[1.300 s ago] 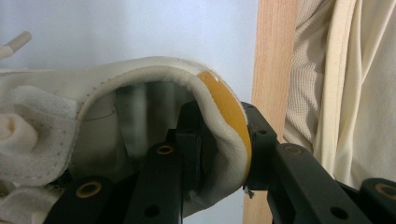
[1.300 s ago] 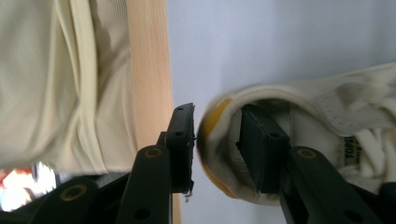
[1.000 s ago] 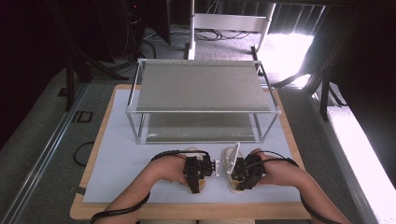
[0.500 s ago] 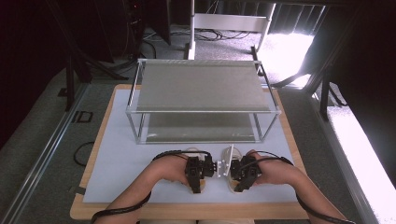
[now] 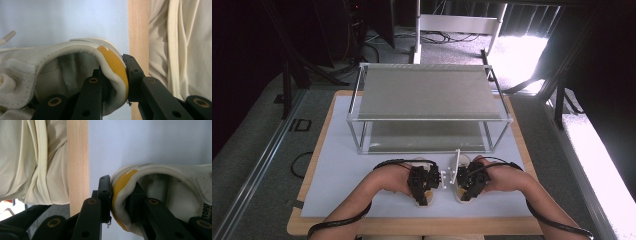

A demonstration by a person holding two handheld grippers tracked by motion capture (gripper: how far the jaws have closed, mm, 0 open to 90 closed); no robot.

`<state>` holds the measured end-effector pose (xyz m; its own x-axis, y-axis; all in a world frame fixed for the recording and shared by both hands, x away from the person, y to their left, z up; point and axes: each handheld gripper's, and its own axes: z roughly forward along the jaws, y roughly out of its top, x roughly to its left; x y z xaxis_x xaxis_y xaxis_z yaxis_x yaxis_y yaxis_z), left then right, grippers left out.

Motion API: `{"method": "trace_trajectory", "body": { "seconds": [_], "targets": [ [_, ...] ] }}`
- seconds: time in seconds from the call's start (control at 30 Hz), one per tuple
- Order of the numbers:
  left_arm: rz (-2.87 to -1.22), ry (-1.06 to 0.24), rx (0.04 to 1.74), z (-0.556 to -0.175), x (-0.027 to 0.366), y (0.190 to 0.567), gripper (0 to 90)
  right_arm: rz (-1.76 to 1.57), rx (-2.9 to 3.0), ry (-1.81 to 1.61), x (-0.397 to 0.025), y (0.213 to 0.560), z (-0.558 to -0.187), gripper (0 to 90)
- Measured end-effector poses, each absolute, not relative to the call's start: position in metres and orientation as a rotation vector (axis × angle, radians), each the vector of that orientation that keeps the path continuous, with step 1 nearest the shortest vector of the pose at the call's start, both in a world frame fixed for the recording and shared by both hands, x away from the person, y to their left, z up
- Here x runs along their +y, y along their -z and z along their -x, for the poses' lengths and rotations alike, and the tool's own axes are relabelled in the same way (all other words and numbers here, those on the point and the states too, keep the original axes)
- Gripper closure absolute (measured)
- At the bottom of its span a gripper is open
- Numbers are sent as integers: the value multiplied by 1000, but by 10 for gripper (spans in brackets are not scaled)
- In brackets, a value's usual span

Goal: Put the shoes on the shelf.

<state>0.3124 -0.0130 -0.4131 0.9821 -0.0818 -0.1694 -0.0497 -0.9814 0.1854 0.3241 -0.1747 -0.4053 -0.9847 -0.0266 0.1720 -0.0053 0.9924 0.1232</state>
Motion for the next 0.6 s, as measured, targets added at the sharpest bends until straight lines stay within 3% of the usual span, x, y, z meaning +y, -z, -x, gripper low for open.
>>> {"method": "trace_trajectory", "body": {
  "seconds": [0.1, 0.6],
  "targets": [
    [-2930, 187, -125, -313, -14, 411, 783, -39, -2974, 237, -175, 398, -327, 765],
    [-2910, 97, -193, -335, -19, 408, 782, 23, -2991, 270, -179, 391, -347, 764]
  ]
}}
